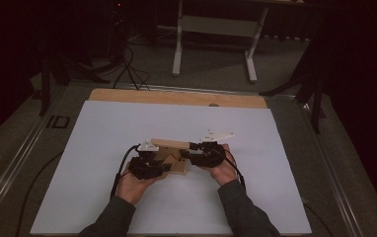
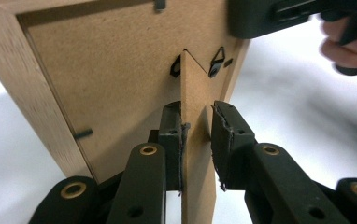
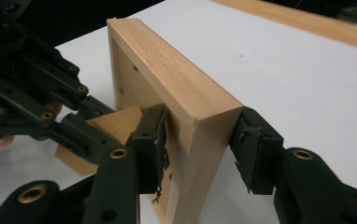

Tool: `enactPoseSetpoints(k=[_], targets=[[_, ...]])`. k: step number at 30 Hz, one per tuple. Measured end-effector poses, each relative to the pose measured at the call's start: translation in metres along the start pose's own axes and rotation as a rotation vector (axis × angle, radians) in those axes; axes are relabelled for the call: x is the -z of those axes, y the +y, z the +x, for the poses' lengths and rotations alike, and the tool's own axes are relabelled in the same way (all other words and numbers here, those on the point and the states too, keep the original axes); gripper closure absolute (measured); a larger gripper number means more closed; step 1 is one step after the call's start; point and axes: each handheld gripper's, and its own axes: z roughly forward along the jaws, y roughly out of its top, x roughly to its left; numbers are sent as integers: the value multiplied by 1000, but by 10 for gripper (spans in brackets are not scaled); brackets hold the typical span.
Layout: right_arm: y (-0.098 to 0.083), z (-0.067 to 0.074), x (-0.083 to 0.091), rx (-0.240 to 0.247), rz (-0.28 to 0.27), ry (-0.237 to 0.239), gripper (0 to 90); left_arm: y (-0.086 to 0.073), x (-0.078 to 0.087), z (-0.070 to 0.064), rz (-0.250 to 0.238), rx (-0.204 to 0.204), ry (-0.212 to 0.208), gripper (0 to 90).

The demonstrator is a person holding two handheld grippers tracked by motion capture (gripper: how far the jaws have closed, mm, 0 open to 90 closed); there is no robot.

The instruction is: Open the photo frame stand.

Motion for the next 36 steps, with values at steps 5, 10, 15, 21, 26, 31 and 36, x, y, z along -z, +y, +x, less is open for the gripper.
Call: enactPoseSetpoints(k=[5, 10, 15, 21, 26, 31, 36], targets=[[3, 4, 0, 50, -1, -56, 567, 2, -6, 3, -19, -17, 26, 747], [5, -1, 1, 54, 4, -86, 565, 8, -16, 6, -38, -44, 47, 746], [7, -5, 1, 71, 13, -110, 561, 11, -23, 9, -46, -57, 53, 744], [7, -3, -2, 82, 2, -136, 551, 9, -26, 9, -62, -58, 73, 739], [5, -1, 1, 65, 6, -115, 544, 4, -26, 8, -69, -29, 62, 740], [1, -1, 4, 35, 11, -69, 546, -1, -20, 9, -77, 11, 37, 709], [-3, 0, 6, 4, 14, -56, 549, -5, -15, 10, -86, 40, 1, 647]])
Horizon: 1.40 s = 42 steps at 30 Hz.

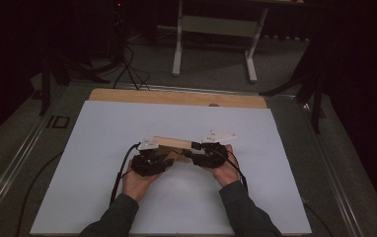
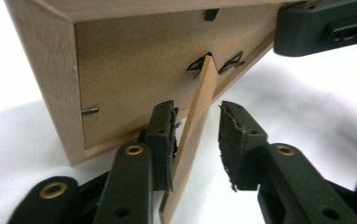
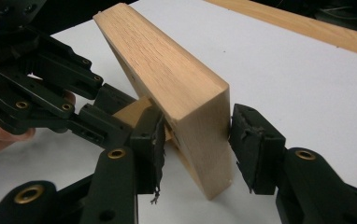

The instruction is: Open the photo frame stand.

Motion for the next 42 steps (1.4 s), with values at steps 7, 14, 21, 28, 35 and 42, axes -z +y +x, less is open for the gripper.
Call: enactPoseSetpoints(k=[7, 14, 21, 28, 35, 42], targets=[[-3, 7, 3, 22, 16, 3, 532, -5, 6, 0, -15, 49, -36, 617], [-7, 17, 4, 34, 28, -13, 504, -11, 12, -3, -26, 55, -37, 606], [-9, 24, 5, 66, 38, -26, 491, -13, 14, -7, -29, 30, -21, 596], [-10, 25, 10, 66, 22, -23, 475, -14, 20, -9, -37, 16, -2, 571], [-11, 24, 15, 73, 1, -9, 445, -14, 25, -14, -33, -27, 34, 547], [-9, 25, 19, 83, -11, -7, 433, -13, 27, -17, -35, -59, 56, 539]])
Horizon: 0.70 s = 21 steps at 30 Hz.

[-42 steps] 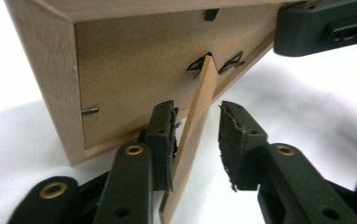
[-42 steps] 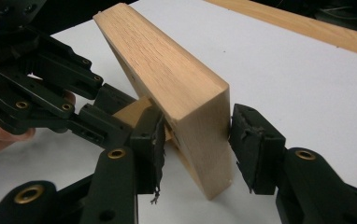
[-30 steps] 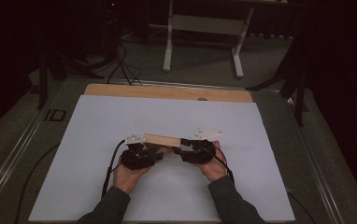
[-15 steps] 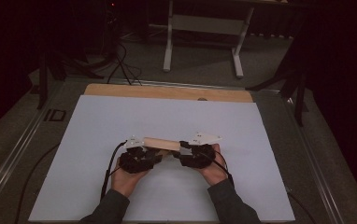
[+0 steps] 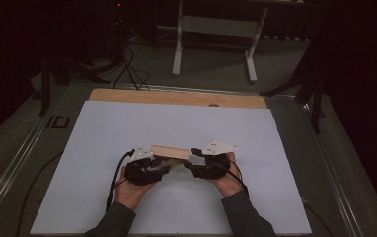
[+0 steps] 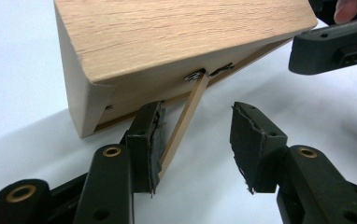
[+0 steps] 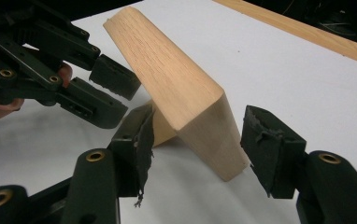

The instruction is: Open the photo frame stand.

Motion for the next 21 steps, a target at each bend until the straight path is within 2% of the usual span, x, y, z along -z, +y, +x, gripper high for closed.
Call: enactPoseSetpoints(k=[12, 21], targets=[[5, 3, 7, 14, -27, 10, 423, 1, 3, -2, 3, -15, 7, 535], [13, 3, 15, 9, -77, 12, 427, 1, 8, -2, -5, -25, 18, 535]])
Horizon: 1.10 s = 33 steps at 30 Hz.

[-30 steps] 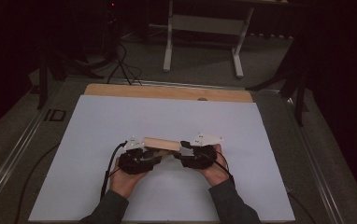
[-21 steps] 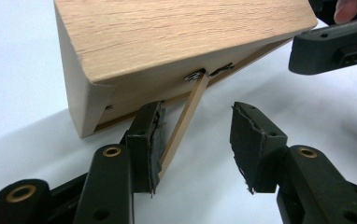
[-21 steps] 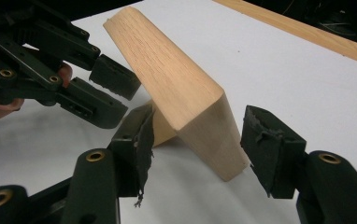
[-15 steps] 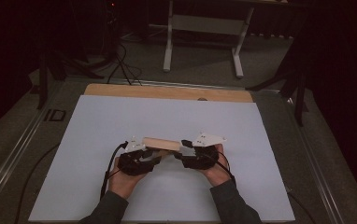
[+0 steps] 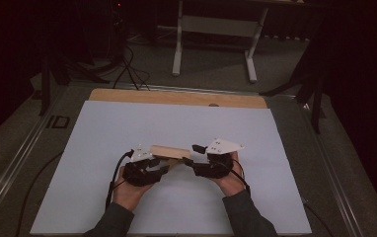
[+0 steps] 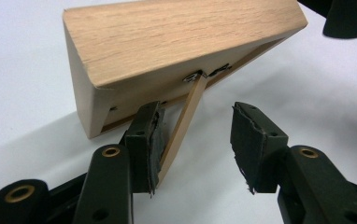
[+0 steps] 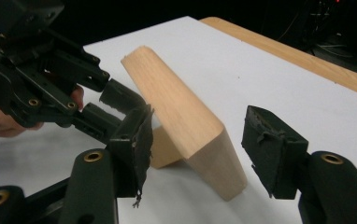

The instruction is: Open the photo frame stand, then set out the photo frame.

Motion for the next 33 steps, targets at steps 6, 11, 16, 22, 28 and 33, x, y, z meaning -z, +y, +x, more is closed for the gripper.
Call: enactPoseSetpoints(k=[6, 11, 16, 22, 28, 33], targets=[[2, -3, 3, -30, -29, -7, 454, 1, 2, 1, 0, 0, 2, 535], [3, -6, 4, -40, -54, -20, 482, 1, 4, 2, -7, 3, 4, 532], [3, -8, 4, -59, -72, -30, 501, 2, 6, 2, -15, -2, 7, 546], [3, -11, 4, -94, -88, -46, 543, 4, 9, 3, -26, -8, 6, 576], [1, -21, 3, -163, -93, -78, 665, 5, 10, 2, -20, -25, 8, 636], [-2, -24, -2, -165, -76, -79, 797, 5, 11, 0, -21, -52, 16, 730]])
